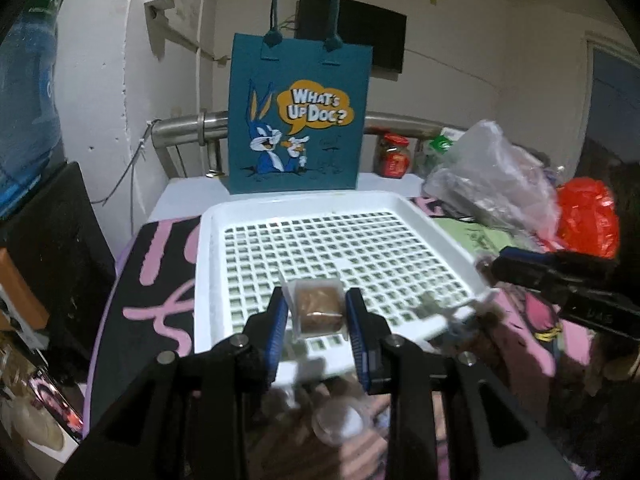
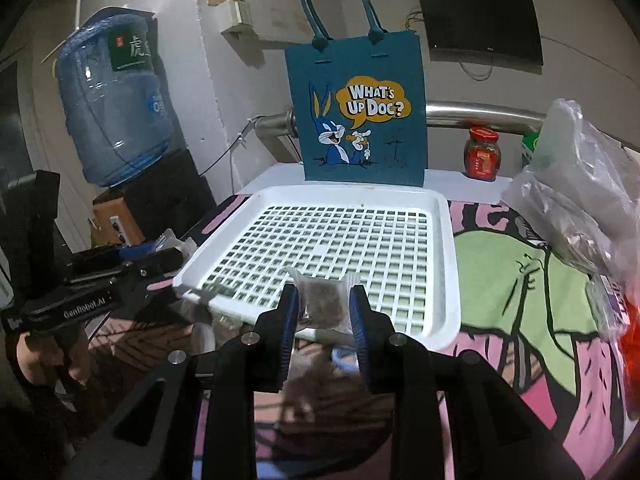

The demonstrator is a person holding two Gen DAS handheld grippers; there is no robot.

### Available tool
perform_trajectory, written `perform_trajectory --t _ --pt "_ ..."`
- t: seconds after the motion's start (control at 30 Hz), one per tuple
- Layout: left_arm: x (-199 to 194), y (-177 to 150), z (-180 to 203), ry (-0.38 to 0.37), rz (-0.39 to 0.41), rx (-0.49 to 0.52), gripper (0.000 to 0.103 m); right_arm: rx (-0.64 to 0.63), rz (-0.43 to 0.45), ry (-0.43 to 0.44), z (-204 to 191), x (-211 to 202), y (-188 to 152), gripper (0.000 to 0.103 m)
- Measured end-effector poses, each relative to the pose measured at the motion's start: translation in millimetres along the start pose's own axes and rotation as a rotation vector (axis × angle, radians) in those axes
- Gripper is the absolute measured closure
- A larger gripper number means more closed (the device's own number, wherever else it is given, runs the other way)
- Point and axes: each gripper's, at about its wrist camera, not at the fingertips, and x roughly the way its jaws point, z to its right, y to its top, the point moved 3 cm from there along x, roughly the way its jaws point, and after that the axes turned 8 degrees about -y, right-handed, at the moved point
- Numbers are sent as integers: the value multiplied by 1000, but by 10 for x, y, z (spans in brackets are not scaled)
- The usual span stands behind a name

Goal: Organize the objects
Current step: 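Grasp a clear brown-filled cube with left tool while right tool grasps a clear bag, then lower both held packets onto the white grid tray and open both tools, then grasp a clear plastic cup with left tool while right tool grasps another clear bag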

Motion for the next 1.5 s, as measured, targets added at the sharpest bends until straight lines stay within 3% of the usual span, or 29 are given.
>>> perform_trajectory --t 0.23,0.53,0.63,0.7,0.77,0.9,1.1,1.3,1.5 --pt "415 -79 -200 19 -70 -66 74 14 -68 -40 104 485 70 77" --pt "625 -185 -330 14 -119 -127 71 42 -146 -108 300 947 -62 77" --pt "664 -206 -353 5 -135 -136 53 34 -132 -108 293 979 -67 70" --pt "674 -214 -374 5 -146 -149 23 46 -130 -94 281 987 -58 46" --pt "634 -209 -375 -16 -128 -157 19 62 -114 -95 271 955 -49 31" --pt "466 -146 -310 -39 -67 -139 16 54 -37 -108 207 738 10 19" --pt "176 -85 -246 -63 16 -107 10 40 80 -118 160 288 38 13" --pt "-132 -70 -358 -18 73 -102 6 49 169 -142 229 -93 -13 9" --pt "-236 -262 -426 19 20 -118 6 45 180 -198 335 -263 -116 8"
